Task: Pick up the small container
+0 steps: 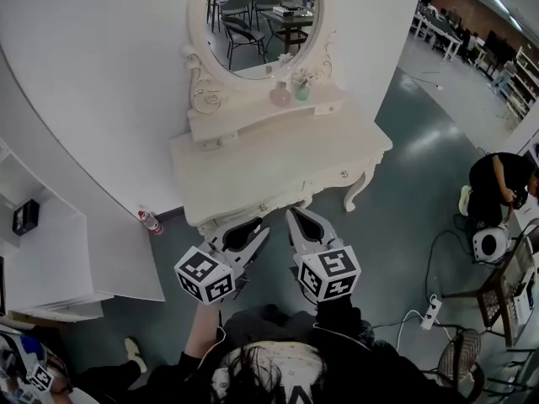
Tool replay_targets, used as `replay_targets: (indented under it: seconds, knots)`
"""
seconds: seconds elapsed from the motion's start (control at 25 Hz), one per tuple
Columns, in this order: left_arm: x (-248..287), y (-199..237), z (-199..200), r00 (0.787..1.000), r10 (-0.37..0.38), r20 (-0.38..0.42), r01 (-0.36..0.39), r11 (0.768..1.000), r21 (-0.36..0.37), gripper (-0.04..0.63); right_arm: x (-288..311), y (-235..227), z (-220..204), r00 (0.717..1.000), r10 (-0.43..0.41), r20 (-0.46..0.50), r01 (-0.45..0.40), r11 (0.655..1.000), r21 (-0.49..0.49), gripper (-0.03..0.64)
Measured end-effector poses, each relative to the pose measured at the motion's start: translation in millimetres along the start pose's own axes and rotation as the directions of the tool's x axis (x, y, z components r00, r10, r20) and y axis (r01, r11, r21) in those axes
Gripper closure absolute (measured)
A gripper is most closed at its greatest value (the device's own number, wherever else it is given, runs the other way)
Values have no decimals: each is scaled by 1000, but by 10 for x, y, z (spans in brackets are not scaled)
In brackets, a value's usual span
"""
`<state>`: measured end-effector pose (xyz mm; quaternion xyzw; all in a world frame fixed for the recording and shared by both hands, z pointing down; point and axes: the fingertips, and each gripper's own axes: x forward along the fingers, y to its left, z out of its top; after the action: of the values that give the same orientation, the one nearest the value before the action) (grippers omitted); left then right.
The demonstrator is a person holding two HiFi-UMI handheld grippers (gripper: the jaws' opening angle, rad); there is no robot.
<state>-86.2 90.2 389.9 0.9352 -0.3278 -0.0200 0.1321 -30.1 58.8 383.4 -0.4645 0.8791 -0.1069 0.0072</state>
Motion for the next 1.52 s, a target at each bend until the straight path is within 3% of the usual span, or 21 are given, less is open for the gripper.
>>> replay_targets:
  seconds: [0.64, 1.16, 1.52]
  knots:
    - [481, 133, -202, 999, -47, -23, 45, 996, -74, 505, 20, -491, -162, 997, -58, -52, 59, 998, 14, 609]
    - [1708, 710, 79, 1000, 28, -10, -28, 997, -70, 505, 836, -1609, 151, 996, 41, -80, -41, 999, 4, 609]
    - [2193, 978, 127, 993, 117, -22, -118, 990, -75, 504, 1199, -2068, 219, 986, 132, -105, -131, 991, 16, 609]
